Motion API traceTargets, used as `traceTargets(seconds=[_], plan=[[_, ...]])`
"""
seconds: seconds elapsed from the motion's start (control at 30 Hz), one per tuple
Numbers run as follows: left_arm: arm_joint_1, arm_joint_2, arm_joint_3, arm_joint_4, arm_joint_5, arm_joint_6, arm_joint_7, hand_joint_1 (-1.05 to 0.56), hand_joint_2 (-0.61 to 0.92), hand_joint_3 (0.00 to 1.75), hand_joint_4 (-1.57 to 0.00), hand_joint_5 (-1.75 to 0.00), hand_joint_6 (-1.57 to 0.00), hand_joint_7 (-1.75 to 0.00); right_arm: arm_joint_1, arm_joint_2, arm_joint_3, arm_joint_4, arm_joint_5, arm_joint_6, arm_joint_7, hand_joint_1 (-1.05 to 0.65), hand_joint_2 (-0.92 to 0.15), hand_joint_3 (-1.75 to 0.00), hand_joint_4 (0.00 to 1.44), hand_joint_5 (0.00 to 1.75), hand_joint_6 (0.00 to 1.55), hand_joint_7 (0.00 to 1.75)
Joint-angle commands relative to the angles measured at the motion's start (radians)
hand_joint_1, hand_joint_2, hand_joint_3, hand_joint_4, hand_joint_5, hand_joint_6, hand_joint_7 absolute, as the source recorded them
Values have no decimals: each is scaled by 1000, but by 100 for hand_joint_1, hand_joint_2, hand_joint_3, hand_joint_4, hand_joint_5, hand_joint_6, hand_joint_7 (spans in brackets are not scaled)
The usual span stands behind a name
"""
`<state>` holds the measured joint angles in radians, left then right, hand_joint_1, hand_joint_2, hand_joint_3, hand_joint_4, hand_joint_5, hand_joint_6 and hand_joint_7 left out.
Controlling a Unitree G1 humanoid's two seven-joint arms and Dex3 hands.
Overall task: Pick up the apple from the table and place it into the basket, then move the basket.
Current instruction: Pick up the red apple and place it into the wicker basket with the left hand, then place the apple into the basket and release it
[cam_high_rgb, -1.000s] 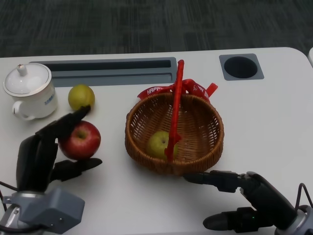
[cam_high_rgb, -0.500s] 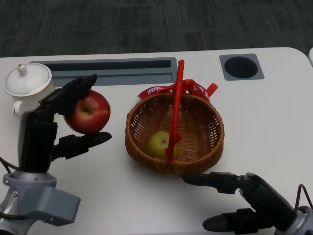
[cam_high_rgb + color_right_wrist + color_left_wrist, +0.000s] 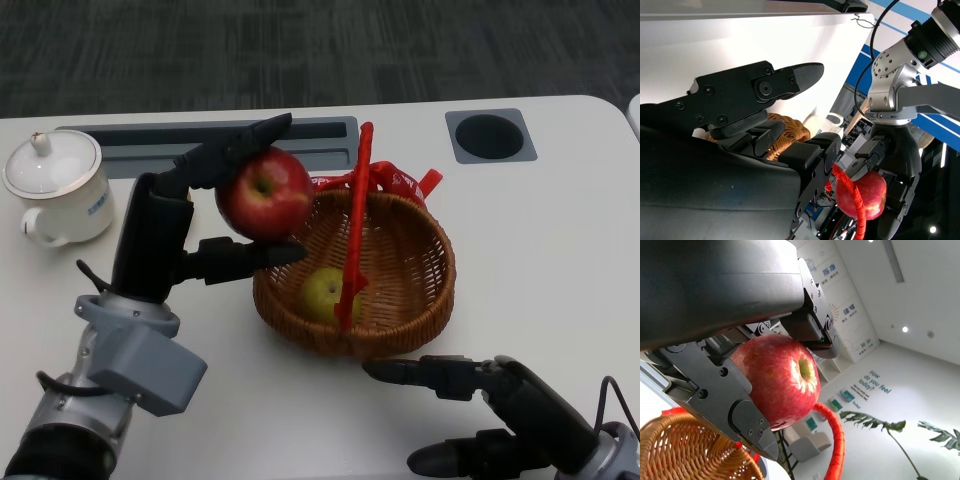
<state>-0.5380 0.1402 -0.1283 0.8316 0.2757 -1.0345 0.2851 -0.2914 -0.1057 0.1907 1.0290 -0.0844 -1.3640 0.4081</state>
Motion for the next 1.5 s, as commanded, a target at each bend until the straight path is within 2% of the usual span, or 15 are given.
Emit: traceTargets(seconds=[0.03,0.53,0.6,0.67,0.77,0.9,1.0,1.1,1.23,1.5], plan=[[-30,-8,9,24,-11,-3,-29,-4,78,0,-125,-2,-113,-1,7,-12,-4,-4,3,-3,-13,-55,-92,-11,67,0,58,0],[-45,-50,7,100,-34,38,-149,-1,80,0,-122,0,-109,0,16,-13,-1,-12,-5,-3,-27,-55,-92,-10,68,0,59,0],[-48,-49,5,110,-31,45,-160,-3,80,0,-113,0,-102,0,17,-12,0,-14,-6,-3,-28,-54,-92,-10,68,0,59,0],[-49,-42,0,108,-33,61,-190,-11,80,0,-94,0,-85,0,19,-11,1,-16,-8,-3,-31,-54,-92,-9,68,0,59,0],[-49,-29,-5,95,-67,79,-281,-30,80,0,-60,0,-56,0,22,-12,2,-20,-10,-2,-32,-54,-92,-9,68,0,59,0],[-60,-23,1,91,-139,86,-422,-48,80,0,-34,0,-35,0,25,-15,0,-21,-14,-1,-35,-54,-92,-9,68,0,59,0],[-69,-15,5,86,-177,89,-501,-64,79,0,-25,-1,-29,0,26,-15,0,-22,-14,-1,-37,-54,-92,-9,68,0,59,0],[-75,-5,7,79,-201,88,-560,-73,78,0,-20,0,-26,0,26,-14,0,-22,-15,-3,-41,-54,-92,-9,68,0,59,0],[-77,1,12,63,-214,108,-599,-74,74,0,-16,0,-24,0,25,-14,2,-21,-13,-3,-41,-53,-92,-8,69,0,60,0],[-47,21,26,-7,-209,114,-595,-75,75,1,-12,0,-19,0,23,-15,1,-21,12,-7,-36,-53,-92,-7,70,1,61,1]])
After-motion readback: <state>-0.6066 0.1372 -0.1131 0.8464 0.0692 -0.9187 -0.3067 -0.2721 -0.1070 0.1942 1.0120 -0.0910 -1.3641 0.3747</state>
